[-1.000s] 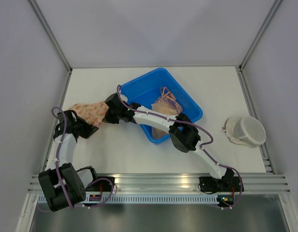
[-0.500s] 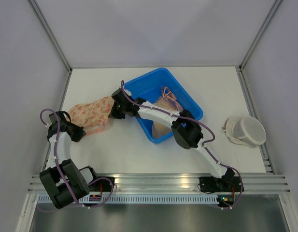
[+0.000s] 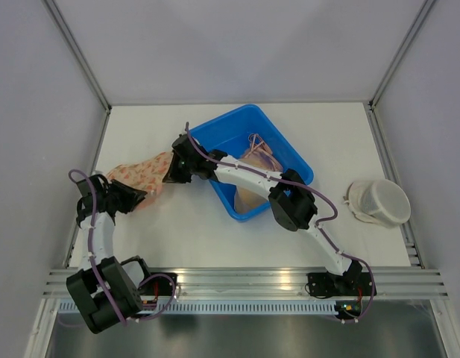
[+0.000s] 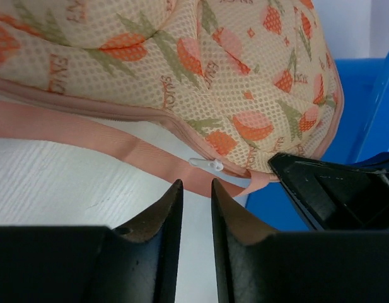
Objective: Unzip the laundry bag and remove the bra
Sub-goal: Unzip the laundry bag at the center of the board.
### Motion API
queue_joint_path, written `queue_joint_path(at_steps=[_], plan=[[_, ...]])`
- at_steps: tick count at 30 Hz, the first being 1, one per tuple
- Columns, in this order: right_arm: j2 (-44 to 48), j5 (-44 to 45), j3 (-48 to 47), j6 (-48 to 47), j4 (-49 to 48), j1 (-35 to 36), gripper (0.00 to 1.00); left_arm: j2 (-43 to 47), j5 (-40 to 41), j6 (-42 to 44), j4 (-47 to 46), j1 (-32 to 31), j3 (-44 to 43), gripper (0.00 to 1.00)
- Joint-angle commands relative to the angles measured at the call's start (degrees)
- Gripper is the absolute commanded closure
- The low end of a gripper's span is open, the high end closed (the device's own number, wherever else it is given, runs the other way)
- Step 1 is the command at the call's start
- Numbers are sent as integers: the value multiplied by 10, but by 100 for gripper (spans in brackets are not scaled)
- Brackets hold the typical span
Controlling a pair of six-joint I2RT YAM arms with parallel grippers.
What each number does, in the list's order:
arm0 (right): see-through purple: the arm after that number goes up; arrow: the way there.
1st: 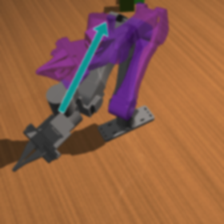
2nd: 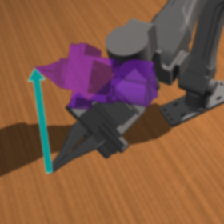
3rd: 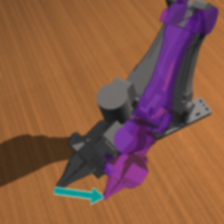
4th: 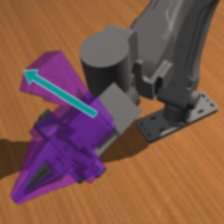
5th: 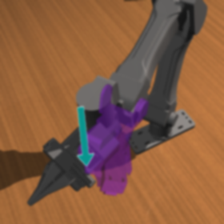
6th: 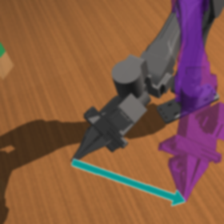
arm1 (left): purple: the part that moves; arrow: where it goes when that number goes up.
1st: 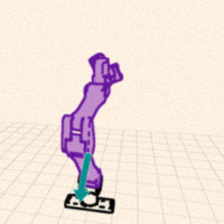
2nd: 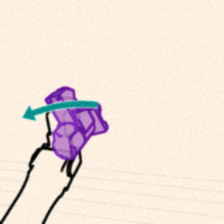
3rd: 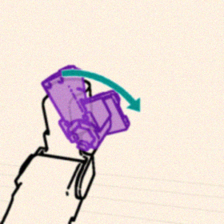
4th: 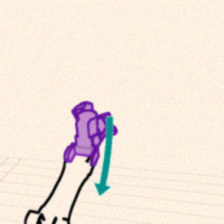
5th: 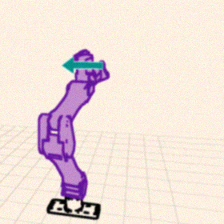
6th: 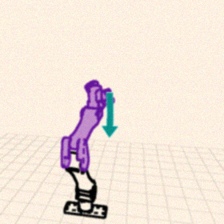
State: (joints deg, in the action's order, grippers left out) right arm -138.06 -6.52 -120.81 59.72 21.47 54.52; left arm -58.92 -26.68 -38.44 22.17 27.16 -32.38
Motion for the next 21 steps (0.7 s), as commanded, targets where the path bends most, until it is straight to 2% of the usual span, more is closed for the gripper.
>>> queue_joint_path(at_steps=[1, 8, 21], plan=[[61, -31, -3, -4, -32, 1, 100, 8, -56, 18, -46, -4, 14, 70], [79, -38, -4, 2, -38, 1, 99, 66, -92, 7, -74, -5, 66, 62], [106, -45, 44, 1, -52, 1, 99, 93, -143, 0, -117, -5, 60, 59]])
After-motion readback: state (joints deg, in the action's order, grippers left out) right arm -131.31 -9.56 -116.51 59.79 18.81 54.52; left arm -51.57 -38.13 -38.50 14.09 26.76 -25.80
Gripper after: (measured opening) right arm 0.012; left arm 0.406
